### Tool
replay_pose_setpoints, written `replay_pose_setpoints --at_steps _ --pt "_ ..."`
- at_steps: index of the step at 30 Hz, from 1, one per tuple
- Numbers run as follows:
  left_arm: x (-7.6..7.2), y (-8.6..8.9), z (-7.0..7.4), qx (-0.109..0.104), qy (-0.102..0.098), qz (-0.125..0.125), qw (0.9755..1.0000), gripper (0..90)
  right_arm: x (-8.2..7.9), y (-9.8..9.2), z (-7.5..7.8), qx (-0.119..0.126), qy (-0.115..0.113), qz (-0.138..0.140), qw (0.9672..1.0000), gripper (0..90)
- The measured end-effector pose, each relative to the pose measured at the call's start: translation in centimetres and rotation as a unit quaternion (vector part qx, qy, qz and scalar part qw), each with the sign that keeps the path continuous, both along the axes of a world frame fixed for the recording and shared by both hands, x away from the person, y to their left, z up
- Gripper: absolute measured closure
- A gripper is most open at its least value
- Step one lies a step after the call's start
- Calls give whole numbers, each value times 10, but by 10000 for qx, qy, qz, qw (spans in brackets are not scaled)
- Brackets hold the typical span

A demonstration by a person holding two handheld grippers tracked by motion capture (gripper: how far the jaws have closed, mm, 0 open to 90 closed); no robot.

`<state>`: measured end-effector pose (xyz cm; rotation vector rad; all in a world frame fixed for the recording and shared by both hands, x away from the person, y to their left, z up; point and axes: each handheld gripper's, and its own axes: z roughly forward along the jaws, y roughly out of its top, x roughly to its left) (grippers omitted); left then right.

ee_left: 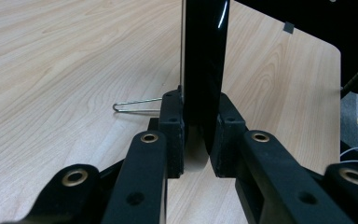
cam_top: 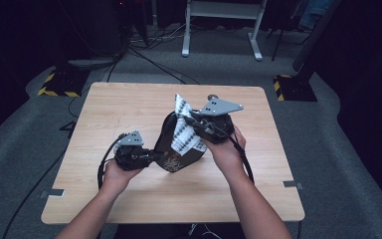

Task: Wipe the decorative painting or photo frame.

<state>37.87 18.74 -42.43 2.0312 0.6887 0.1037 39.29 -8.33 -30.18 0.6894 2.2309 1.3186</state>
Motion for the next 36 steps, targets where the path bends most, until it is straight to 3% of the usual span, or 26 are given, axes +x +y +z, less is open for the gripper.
replay_pose_setpoints --at_steps 12,25,29,36 --pt "-2 -2 2 91 -25 -101 9999 785 3 1 -12 -39 150 30 9999 788" --pt "-2 -2 2 86 -19 -86 9999 784 4 5 -38 -367 412 60 9985 788" --pt "-2 -2 3 97 -7 -83 9999 784 3 5 -34 -492 348 47 9982 787" --pt "-2 -2 3 102 -5 -106 9999 785 5 4 -16 -380 192 4 9991 787"
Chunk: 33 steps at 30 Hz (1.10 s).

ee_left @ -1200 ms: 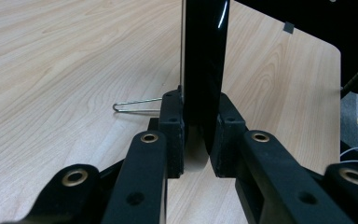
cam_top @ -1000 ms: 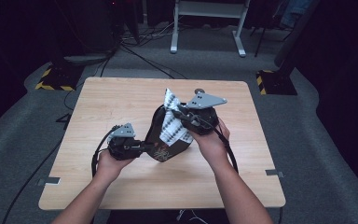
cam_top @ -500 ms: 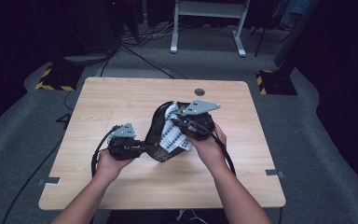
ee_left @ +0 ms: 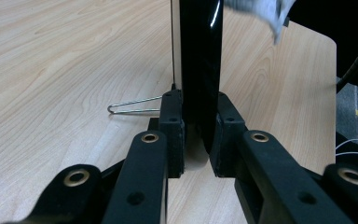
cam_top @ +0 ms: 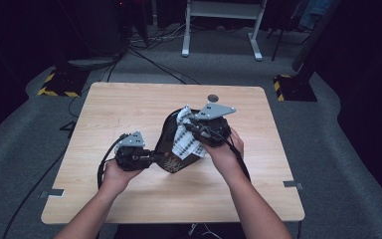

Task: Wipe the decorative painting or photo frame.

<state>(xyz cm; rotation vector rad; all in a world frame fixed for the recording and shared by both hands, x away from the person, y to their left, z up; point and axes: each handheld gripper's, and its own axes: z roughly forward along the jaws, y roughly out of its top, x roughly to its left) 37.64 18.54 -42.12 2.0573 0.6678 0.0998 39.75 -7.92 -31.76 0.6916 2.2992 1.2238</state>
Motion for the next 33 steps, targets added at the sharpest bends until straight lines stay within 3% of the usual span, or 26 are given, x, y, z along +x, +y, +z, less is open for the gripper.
replay_pose_setpoints --at_steps 4,9,19,22,26,33 --pt "-1 -1 0 -21 3 -16 10000 784 0 -1 12 97 -117 -28 9999 786" --pt "-1 -1 0 -24 5 -11 10000 784 1 -2 12 107 -105 -28 9999 786" --pt "0 0 0 -46 18 6 10000 784 2 -5 -22 -148 221 -57 9996 785" --pt "-1 -1 0 -34 2 -7 10000 784 1 -5 -25 -196 257 -46 9995 785" --pt "0 0 0 -40 20 -8 10000 785 2 -6 -18 -224 183 -57 9996 785" --pt "0 0 0 -33 17 -11 10000 785 5 -5 9 -161 -41 -72 9998 784"
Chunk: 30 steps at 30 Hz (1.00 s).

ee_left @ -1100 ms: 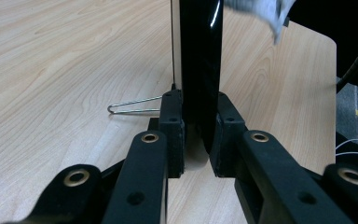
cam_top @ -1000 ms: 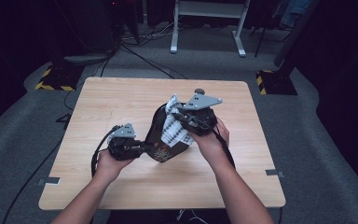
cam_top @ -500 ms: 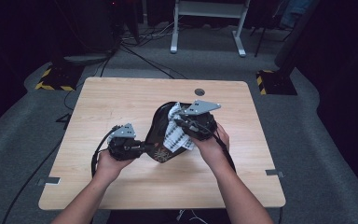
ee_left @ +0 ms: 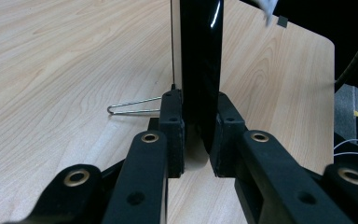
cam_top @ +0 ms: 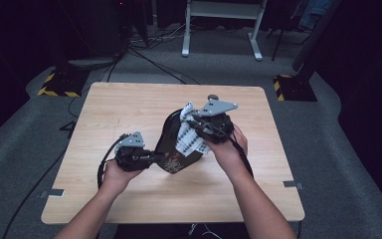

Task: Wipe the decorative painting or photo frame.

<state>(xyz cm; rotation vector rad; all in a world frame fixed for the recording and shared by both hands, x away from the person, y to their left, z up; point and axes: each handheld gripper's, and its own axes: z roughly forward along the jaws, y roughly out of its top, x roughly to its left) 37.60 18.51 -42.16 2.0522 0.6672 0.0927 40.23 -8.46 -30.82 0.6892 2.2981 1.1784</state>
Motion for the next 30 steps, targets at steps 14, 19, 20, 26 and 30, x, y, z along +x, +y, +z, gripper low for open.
replay_pose_setpoints --at_steps 14,19,20,26,30 --pt "0 0 0 -3 5 0 10000 784 -2 -2 -36 -97 272 -21 9996 784" --pt "0 0 0 4 -1 -7 10000 784 -2 -3 -42 -196 364 -4 9991 783" --pt "0 0 0 7 -9 -4 10000 784 -2 -2 -40 -226 344 -15 9992 783" --pt "0 0 0 5 -12 -6 10000 784 -2 0 -19 -204 102 -30 9997 783" --pt "0 0 0 10 -11 -9 10000 784 0 0 -4 -152 -19 -55 9999 783"
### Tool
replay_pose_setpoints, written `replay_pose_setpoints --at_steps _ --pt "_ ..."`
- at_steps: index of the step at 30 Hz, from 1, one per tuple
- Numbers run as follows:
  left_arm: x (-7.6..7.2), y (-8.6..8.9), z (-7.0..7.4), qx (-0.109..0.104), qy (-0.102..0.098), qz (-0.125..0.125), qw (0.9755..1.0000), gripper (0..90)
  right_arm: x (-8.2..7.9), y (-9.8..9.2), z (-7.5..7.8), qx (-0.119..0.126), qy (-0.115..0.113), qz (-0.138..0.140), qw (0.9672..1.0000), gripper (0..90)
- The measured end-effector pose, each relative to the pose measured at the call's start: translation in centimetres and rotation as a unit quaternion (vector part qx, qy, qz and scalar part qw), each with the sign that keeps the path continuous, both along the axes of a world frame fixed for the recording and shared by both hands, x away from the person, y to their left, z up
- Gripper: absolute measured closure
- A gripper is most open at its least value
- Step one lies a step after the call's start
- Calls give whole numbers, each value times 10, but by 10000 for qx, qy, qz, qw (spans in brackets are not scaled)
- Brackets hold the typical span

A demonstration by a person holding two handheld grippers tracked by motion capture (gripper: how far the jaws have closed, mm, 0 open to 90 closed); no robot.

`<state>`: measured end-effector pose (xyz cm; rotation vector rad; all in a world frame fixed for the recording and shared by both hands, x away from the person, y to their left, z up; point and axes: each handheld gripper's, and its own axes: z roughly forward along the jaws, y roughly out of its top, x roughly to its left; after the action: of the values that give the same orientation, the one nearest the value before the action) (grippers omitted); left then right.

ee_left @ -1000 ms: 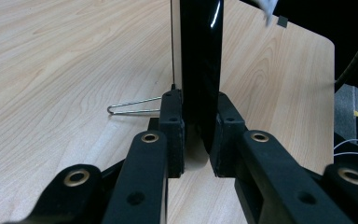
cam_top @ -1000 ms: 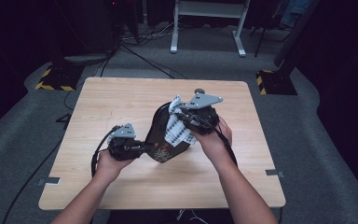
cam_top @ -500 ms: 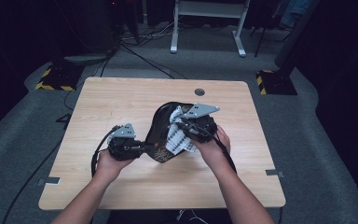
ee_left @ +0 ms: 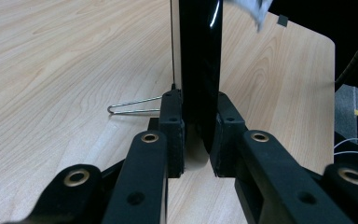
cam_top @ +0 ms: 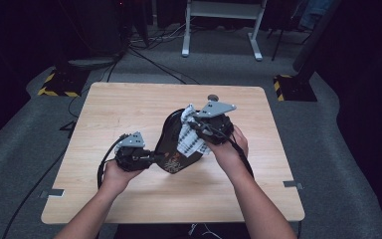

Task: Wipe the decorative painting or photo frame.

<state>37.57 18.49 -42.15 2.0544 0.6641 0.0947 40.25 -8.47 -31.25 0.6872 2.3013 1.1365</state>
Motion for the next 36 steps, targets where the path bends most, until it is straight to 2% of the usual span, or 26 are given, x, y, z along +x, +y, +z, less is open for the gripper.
replay_pose_setpoints --at_steps 4,7,12,17,21,28,31,34,36 --pt "0 0 0 7 -5 7 10000 785 0 -1 3 37 -29 -7 10000 783" --pt "0 0 0 7 -2 5 10000 784 0 -2 -3 69 -4 -41 10000 783" --pt "0 0 0 5 0 6 10000 784 0 -6 -28 68 235 -66 9997 783" --pt "0 0 0 4 -5 0 10000 785 0 -8 -40 44 369 -80 9993 783" --pt "0 0 0 5 -4 -2 10000 784 0 -7 -34 16 357 -62 9993 783" --pt "0 0 1 32 -13 -2 10000 784 3 -6 -3 87 103 -70 9999 783" --pt "0 0 1 35 -22 -5 10000 783 4 -5 6 63 32 -52 10000 783" --pt "0 -1 1 45 -31 -5 10000 783 4 -5 5 118 10 -55 9999 783" --pt "0 0 1 45 -29 -4 10000 783 4 -7 -2 177 50 -68 9998 783"
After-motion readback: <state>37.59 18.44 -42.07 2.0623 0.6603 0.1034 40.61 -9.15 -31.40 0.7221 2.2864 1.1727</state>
